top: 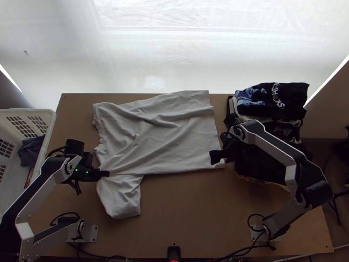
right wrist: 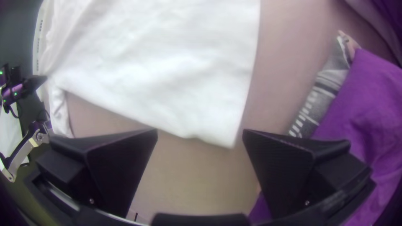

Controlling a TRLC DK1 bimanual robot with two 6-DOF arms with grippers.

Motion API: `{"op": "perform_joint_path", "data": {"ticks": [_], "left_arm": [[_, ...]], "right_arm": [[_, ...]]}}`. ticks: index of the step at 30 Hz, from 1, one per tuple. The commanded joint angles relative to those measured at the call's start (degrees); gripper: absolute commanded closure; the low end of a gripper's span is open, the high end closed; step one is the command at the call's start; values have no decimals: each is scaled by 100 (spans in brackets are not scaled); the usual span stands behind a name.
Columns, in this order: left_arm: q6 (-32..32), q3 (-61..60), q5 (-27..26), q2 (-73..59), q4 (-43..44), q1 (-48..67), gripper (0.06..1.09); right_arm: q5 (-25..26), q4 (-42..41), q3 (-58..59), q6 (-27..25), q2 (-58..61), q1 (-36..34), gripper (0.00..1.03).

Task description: Fold the t-shirt

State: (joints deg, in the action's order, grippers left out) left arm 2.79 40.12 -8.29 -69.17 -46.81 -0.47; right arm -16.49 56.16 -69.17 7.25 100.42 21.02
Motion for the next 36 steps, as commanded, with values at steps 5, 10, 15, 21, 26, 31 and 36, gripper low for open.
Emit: {"op": "perform_joint_path", "data": {"ticks": [5, 10, 15, 21, 26, 31, 36], "left_arm": [[47, 40, 3, 0, 5, 21, 105], [73, 31, 3, 0, 5, 21, 105], [73, 49, 3, -18, 14, 21, 105], [398, 233, -14, 17, 22, -41, 105], [1514, 1253, -392, 255, 40, -32, 105], [1708, 2536, -542, 316, 40, -102, 105], [1989, 3292, -638, 26, 58, -867, 105]], "right_arm": [[41, 70, 8, 163, 144, 175, 16], [278, 229, 131, 163, 83, 192, 16], [841, -351, 193, 137, 21, 192, 100], [1280, -404, 52, 102, -286, 219, 100], [1289, -387, -914, 154, -1438, 289, 100], [1298, -299, -2593, 277, -1930, 201, 100], [1298, -351, -3446, 216, -2088, -98, 100]]}}
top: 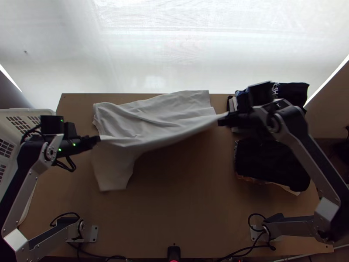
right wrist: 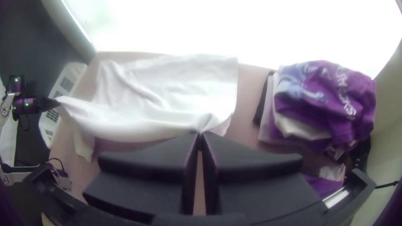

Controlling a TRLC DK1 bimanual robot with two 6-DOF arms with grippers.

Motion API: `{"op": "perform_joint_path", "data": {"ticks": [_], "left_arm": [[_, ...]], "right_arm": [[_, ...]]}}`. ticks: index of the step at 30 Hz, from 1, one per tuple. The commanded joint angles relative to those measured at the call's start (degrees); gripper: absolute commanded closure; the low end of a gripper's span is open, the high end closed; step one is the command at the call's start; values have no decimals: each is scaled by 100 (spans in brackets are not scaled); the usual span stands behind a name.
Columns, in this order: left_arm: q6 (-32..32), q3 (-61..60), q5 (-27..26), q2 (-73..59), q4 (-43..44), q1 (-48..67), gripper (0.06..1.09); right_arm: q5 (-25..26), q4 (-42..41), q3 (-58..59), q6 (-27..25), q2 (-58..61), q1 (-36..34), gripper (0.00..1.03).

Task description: Fold the t-shirt

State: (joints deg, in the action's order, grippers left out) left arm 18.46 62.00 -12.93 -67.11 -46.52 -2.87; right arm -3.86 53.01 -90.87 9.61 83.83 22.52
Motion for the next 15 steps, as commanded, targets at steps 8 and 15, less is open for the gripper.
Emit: {"op": "perform_joint_path", "data": {"ticks": [8, 15], "left_arm": [[914, 1807, -421, -12, 29, -1409, 105], [1151, 2343, -957, 823, 20, -1716, 105]], "right_arm": [[34, -213, -1970, -73, -904, -521, 100], [43, -1074, -1372, -293, -2161, -618, 100]]}}
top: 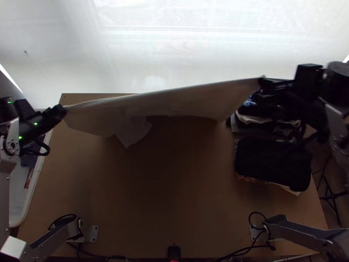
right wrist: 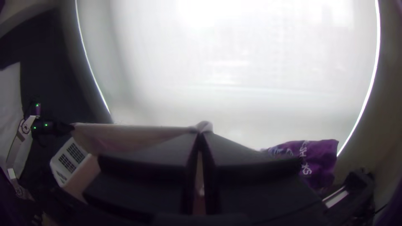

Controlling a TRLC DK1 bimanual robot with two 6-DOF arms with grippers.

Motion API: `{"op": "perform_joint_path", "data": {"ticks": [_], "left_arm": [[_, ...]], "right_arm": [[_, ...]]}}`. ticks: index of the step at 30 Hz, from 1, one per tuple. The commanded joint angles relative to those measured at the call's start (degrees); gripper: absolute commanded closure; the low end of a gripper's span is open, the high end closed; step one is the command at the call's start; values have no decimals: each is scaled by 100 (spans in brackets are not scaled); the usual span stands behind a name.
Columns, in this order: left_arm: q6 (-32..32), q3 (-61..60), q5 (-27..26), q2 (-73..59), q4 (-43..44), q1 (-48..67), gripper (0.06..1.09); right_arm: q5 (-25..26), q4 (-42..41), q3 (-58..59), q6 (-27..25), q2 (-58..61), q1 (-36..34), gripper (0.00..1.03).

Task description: Fold the t-shirt

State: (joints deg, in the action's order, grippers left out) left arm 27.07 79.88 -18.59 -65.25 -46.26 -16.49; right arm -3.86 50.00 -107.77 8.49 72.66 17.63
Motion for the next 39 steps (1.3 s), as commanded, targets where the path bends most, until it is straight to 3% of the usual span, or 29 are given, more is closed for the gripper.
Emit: {"op": "perform_joint_path", "data": {"ticks": [1, 6, 10, 23, 31, 39], "left_arm": [[466, 599, -497, 839, 56, -355, 105], [1090, 1232, -523, 1489, 311, -302, 105], [1318, 2181, -514, 1551, 21, -355, 105], [1327, 3807, 57, 1516, -50, -399, 105], [1274, 4449, 48, 1480, -296, -197, 105], [1187, 4554, -4, 1533, -999, 67, 105]], "right_arm": [[52, -1010, 467, -190, -1272, -154, 100], [201, -1361, 168, -172, -1773, -198, 100], [307, -1414, -280, -93, -1958, -462, 100], [315, -1097, -2486, 267, -1633, -884, 100], [307, -1010, -2521, 425, -1773, -901, 100], [69, -227, -2521, 610, -1879, -893, 100]]}}
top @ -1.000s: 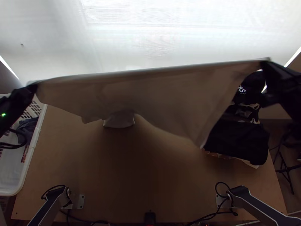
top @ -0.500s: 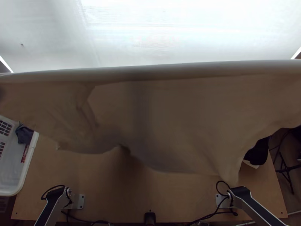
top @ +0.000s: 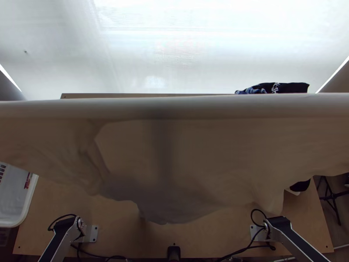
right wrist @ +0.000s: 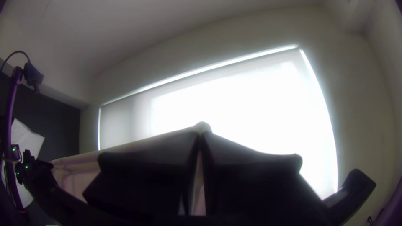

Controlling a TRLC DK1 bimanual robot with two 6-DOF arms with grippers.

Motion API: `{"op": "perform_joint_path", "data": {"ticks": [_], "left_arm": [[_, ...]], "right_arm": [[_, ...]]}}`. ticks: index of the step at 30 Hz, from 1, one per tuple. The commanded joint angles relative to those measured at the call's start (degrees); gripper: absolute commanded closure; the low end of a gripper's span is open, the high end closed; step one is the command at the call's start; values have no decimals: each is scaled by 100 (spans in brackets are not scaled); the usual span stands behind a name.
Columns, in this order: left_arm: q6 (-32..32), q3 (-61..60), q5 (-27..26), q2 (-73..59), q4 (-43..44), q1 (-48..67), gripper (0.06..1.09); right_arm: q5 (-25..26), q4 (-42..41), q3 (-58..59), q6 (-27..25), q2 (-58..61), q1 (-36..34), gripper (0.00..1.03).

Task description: Fold the t-shirt

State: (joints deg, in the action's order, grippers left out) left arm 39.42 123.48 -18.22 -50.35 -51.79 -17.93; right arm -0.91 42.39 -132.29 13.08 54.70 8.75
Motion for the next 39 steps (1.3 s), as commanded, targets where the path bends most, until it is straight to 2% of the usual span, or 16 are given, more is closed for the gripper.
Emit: {"op": "perform_joint_path", "data": {"ticks": [1, 4, 9, 12, 15, 19, 22, 27, 30, 34, 36, 39], "left_arm": [[-48, 203, -59, 51, -595, 290, 105], [-48, 194, -340, 87, -1237, 413, 105], [-101, 9, -885, 69, -2503, 598, 105], [-330, -703, -956, 174, -2819, 721, 105], [-804, -1538, -956, 148, -2740, 730, 105], [-1226, -2821, -947, 51, -2274, 791, 105], [-1332, -3823, -824, 104, -1439, 800, 105], [-1455, -4702, -314, -300, -165, 871, 105], [-1534, -4939, -15, -810, 547, 871, 105], [-1613, -5027, 99, -1742, 1329, 747, 105], [-1613, -5000, 301, -2251, 1619, 712, 105], [-1595, -4728, 319, -2726, 1927, 704, 105]], "right_arm": [[-278, 692, -60, 195, -108, -14, 100], [-551, 1342, 45, 476, -187, -14, 100], [-859, 1869, 1012, 608, -609, -14, 100], [-885, 1860, 1979, 617, -899, 83, 100], [-894, 1359, 3183, 546, -1207, 109, 100], [-885, 656, 4449, 441, -1233, 250, 100], [-885, 147, 5029, 265, -943, 302, 100], [-911, -803, 5723, 37, -258, 302, 100], [-973, -1304, 5855, -69, 252, 250, 100], [-999, -1849, 5705, -139, 1069, 223, 100], [-1008, -1989, 5503, -192, 1456, 206, 100], [-1052, -2059, 4897, -183, 1913, 144, 100]]}}
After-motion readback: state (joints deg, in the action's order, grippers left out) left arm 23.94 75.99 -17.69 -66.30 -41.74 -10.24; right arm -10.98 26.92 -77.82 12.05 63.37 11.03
